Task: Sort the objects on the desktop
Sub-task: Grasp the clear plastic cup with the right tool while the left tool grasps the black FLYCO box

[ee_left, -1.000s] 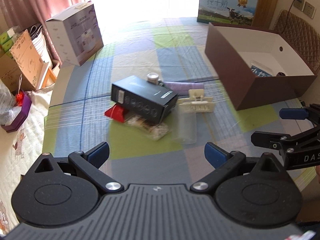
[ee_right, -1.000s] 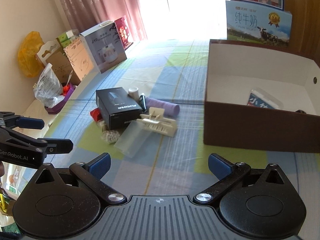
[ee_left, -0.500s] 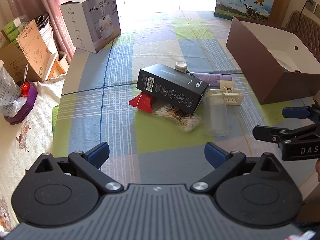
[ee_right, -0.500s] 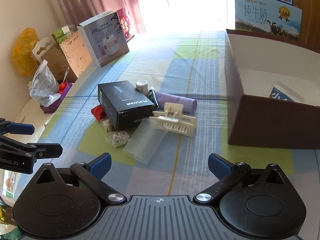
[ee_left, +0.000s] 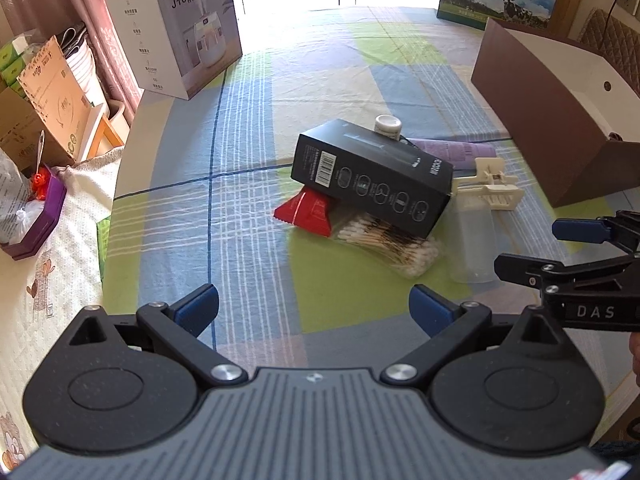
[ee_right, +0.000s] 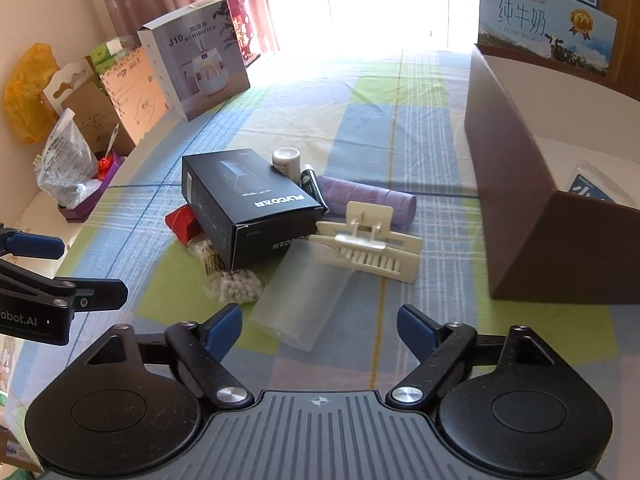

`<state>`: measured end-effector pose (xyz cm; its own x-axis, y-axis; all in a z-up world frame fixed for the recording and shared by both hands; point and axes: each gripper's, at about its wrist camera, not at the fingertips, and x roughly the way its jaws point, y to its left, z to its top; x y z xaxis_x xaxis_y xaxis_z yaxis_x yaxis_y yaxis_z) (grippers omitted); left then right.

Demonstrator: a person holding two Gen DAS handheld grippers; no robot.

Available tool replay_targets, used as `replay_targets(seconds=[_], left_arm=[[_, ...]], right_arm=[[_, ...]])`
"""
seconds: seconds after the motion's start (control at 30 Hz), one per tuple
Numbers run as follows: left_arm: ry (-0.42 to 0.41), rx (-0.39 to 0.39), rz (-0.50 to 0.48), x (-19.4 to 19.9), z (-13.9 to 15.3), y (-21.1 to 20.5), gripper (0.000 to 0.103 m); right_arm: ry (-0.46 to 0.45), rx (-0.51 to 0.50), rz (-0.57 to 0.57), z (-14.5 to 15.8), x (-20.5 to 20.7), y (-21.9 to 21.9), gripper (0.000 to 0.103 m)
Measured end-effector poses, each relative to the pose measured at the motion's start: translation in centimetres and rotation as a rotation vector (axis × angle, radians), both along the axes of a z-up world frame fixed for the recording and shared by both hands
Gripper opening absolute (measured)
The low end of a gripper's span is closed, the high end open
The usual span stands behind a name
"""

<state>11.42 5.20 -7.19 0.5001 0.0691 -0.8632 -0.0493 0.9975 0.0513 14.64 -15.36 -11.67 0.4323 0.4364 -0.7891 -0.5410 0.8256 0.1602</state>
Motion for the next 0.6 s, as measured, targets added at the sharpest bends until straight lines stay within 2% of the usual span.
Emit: replay_targets(seconds=[0.13,0.4,0.47,0.5,0.6], left_arm=[[0.013,0.003,-0.003,0.8,-0.7,0.9,0.1],[0.017,-0.003,-0.037,2.1,-1.4,1.8,0.1],[0.013,-0.007,-0.051,2.4,-1.6,1.9,0.1],[0.011,-0.011,-0.056,2.6,-1.6,1.8,0.1],[0.008,-0.024,-0.073,3.0,-1.8,1.8,0.1]], right_arm=[[0.01,-0.013,-0.005,-1.1,0.4,1.3,0.073],[0.038,-0.026,-0.02,-3.1,1.3,2.7,0.066],[0.046,-0.022,-0.021,-3.3,1.4,2.7,0.059],[0.052,-0.024,-0.021,-3.5,1.4,2.7,0.049],[0.066,-0.035,-0.028,-3.8,1.5,2.3,0.038]])
